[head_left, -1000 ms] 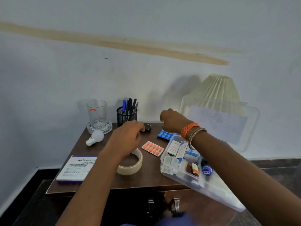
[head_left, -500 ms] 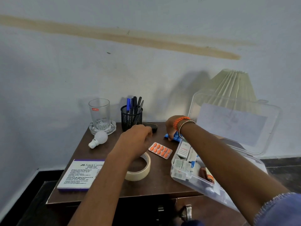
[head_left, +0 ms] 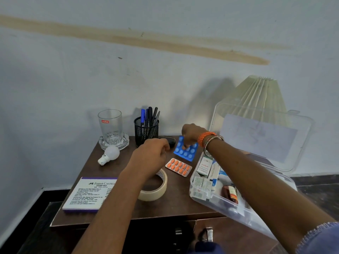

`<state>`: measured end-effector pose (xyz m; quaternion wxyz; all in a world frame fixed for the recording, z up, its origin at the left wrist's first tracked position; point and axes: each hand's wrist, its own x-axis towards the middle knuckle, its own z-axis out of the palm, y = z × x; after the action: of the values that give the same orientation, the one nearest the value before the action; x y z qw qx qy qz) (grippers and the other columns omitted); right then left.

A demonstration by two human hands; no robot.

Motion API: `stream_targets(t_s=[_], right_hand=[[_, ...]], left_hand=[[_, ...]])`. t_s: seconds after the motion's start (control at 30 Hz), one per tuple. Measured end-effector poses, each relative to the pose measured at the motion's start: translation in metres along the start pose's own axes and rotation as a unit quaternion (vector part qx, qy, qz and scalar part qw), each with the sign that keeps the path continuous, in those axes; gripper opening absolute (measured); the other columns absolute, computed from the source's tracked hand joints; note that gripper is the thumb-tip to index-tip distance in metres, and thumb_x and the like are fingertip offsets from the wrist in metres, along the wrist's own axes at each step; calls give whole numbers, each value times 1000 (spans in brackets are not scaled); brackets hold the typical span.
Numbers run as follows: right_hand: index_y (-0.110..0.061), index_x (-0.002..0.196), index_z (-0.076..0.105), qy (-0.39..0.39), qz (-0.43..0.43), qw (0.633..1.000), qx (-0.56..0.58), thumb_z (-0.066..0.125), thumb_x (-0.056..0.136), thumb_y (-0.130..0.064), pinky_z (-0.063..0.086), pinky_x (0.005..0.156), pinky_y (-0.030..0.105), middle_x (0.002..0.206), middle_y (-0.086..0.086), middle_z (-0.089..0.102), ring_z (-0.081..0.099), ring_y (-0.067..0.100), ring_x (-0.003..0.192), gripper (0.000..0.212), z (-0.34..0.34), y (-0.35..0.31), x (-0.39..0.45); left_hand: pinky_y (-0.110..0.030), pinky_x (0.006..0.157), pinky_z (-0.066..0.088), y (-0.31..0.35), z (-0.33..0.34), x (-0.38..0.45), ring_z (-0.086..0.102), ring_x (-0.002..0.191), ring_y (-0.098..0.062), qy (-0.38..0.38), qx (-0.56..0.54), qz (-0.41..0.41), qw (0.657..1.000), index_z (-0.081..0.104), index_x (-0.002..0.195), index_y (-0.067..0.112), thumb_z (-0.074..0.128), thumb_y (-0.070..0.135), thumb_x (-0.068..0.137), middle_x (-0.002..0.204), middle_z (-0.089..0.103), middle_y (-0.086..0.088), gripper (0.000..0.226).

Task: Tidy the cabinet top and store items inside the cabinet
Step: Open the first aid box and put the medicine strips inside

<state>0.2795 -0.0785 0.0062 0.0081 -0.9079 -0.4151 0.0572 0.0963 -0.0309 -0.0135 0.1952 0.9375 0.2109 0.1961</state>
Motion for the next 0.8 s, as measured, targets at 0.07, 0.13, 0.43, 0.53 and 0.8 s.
stream_targets(t_s=[0.07,0.13,0.43,0.53,0.8], right_hand=[[-9,118,56,43,-14,996,74,79,73,-19,47,86,34,124,12,55,57,30,111,52,-8,-1,-8],[-10,105,61,78,-41,988,128,78,74,-21,48,75,31,106,7,58,57,26,97,37,-18,-1,-22],[1,87,71,142,-118,943,278,76,78,-20,40,58,24,75,16,64,54,16,70,24,-40,14,-112],[-4,91,72,145,-98,907,382,69,85,-18,49,66,26,85,16,71,61,15,74,16,-34,29,-133],[-5,100,73,175,-20,911,374,58,83,9,52,84,29,95,12,72,63,14,88,27,-2,84,-180]], left_hand=[[-38,84,51,1,0,0,57,91,-13,13,-30,-3,999,57,114,23,52,20,91,106,62,3,24],[-33,82,49,6,0,0,54,89,-10,25,-71,-3,997,51,119,21,57,27,91,104,58,5,30],[-31,58,56,28,-2,-4,59,62,-12,50,-304,-78,948,66,97,12,66,21,86,74,61,-1,14],[-21,45,49,43,4,-11,52,60,-8,12,-348,-88,933,68,91,15,67,21,85,72,57,1,9],[-23,54,32,88,49,-25,43,58,-9,-46,-163,-20,985,69,87,12,70,27,82,62,48,5,15]])
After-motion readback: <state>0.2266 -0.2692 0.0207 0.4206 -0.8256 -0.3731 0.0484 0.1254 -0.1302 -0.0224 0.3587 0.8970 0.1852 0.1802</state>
